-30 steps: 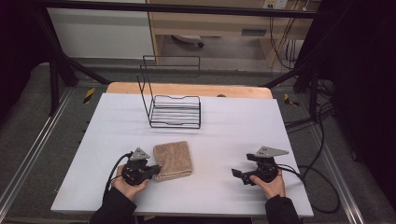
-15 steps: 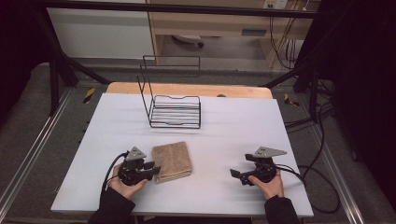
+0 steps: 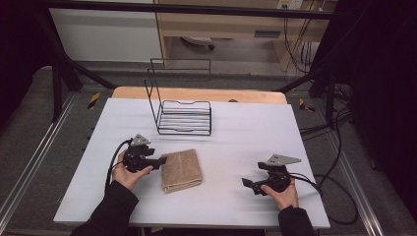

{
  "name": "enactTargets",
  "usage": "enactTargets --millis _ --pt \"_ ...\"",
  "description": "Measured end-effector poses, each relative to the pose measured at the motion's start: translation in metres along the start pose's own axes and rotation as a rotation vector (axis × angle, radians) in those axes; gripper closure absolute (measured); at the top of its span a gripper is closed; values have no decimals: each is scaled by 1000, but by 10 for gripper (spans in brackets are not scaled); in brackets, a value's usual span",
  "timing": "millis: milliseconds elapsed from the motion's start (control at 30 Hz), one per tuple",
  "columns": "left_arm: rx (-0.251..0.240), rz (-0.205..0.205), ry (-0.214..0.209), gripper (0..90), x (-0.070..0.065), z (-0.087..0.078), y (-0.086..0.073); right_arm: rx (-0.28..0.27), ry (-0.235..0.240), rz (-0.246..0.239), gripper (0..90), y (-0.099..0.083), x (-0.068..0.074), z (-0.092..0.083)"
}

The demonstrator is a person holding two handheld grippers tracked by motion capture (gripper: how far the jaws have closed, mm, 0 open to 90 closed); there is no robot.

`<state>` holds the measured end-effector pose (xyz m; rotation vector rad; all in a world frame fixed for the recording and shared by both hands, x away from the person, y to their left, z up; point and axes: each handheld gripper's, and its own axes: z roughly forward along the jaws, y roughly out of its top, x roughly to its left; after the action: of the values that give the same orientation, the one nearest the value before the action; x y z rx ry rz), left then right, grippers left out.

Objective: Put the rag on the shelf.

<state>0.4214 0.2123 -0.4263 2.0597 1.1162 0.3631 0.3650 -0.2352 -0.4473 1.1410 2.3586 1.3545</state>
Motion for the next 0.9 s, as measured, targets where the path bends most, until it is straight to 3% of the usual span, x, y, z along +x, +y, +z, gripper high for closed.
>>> enactTargets --millis 133,167,233,300,633,900 --pt "-10 -36 -21 428 6 8 2 -1 1 -3 31 0 0 0" --pt "0 -27 -18 486 7 11 3 3 2 1 31 0 0 0" --pt "19 -4 -19 517 6 15 3 2 2 -1 31 0 0 1" --pt "42 2 -49 562 4 21 1 4 3 0 31 0 0 0" --pt "79 -13 -96 700 5 24 -1 6 0 -4 39 2 4 1" --pt "94 -41 -117 833 4 23 -1 12 1 -15 59 12 18 12"
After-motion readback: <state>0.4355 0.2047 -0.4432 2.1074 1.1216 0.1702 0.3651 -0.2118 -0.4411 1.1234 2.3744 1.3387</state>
